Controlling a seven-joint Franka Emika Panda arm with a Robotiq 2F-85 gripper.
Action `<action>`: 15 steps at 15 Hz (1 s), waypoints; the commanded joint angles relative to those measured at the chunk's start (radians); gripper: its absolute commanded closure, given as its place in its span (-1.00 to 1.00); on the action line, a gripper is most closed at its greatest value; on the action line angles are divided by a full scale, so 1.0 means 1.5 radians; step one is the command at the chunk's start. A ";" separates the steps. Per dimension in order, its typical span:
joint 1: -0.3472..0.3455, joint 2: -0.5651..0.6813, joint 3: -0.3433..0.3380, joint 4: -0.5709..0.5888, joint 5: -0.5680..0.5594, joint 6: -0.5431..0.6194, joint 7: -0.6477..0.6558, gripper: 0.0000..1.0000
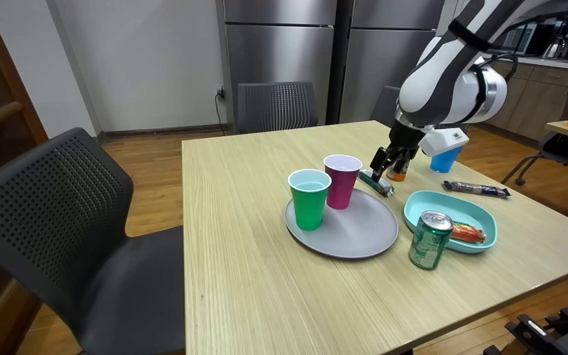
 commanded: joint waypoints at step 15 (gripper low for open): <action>-0.018 0.080 0.016 0.085 0.018 0.006 0.041 -1.00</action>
